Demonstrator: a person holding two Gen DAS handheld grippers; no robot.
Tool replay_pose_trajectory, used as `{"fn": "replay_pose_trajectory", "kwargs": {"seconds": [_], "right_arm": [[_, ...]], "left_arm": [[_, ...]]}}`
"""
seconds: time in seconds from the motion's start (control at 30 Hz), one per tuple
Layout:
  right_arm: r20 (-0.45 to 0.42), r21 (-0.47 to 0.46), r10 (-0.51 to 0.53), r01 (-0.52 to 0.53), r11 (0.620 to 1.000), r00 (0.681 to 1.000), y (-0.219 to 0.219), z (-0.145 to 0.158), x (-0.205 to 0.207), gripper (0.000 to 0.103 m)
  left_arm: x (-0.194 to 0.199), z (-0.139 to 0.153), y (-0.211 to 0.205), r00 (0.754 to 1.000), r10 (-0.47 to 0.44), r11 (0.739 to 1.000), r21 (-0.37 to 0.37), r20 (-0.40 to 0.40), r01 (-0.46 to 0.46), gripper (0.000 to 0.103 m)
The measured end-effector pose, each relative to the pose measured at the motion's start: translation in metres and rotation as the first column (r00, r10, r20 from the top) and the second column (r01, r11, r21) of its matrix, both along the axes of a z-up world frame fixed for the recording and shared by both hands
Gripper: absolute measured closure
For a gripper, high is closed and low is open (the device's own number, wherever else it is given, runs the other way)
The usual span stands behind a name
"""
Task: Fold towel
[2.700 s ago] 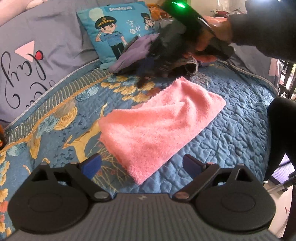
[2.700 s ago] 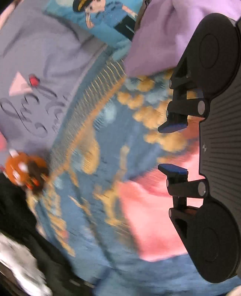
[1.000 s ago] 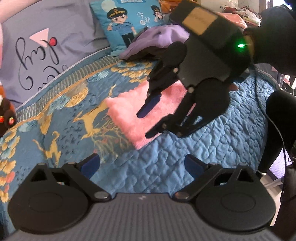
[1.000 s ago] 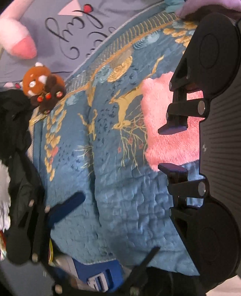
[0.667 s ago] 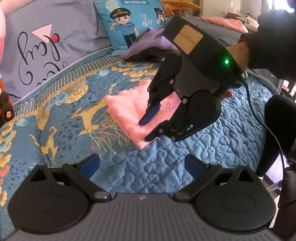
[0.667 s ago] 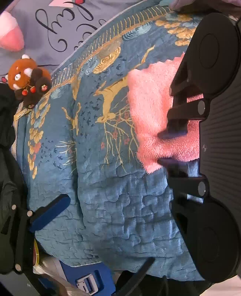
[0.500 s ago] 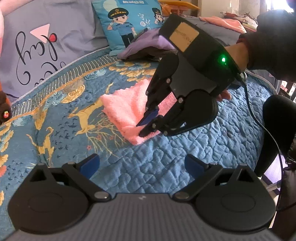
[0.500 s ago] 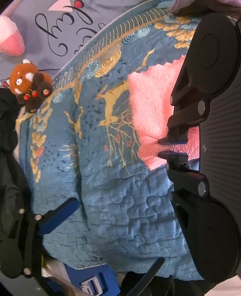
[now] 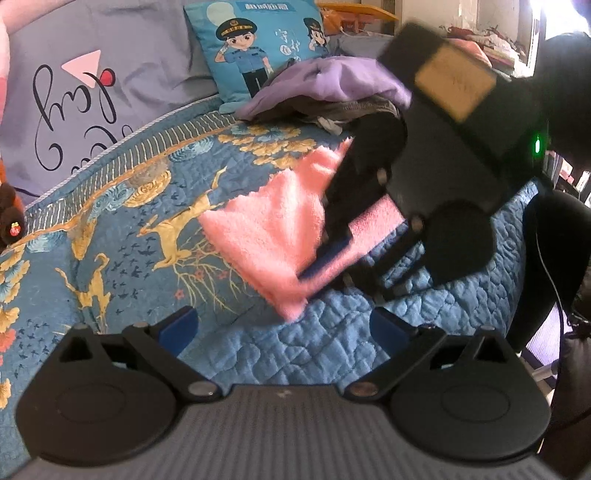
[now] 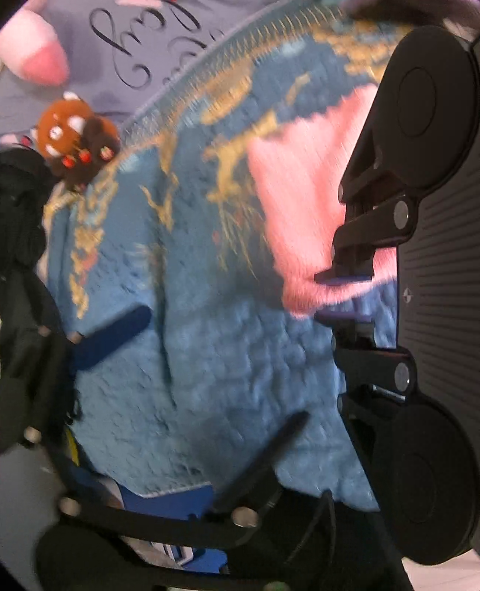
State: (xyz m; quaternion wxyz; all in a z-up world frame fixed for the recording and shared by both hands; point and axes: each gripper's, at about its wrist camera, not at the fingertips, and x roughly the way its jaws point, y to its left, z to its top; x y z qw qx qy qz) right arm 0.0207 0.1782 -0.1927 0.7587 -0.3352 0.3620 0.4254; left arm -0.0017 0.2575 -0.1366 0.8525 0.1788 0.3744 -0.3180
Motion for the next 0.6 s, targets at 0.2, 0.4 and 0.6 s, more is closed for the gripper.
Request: {"fn": "replay_pose_trajectory", "kwargs": {"seconds": [0.2, 0.4, 0.6], "right_arm": [[0.023, 0.159, -0.176, 0.170, 0.972, 0.984, -0.040, 0.032, -0.004, 0.065], [0.041, 0.216, -0.570, 0.549, 0.807, 0.821, -0.130, 0.038, 0.021, 0.060], [-0.149, 0.278, -0.764, 0.768, 0.577, 0.628, -0.219, 0.024, 0.039, 0.060]], "left_arm": [[0.000, 0.005, 0.003, 1.000, 0.010, 1.000, -0.001, 0.013, -0.010, 0.001], [0.029, 0.026, -0.022, 0.998, 0.016, 0.995, -0.099, 0.059, -0.010, 0.001], [0.081, 0.016, -0.074, 0.999, -0.046, 0.988, -0.148, -0.026, 0.042, 0.001]]}}
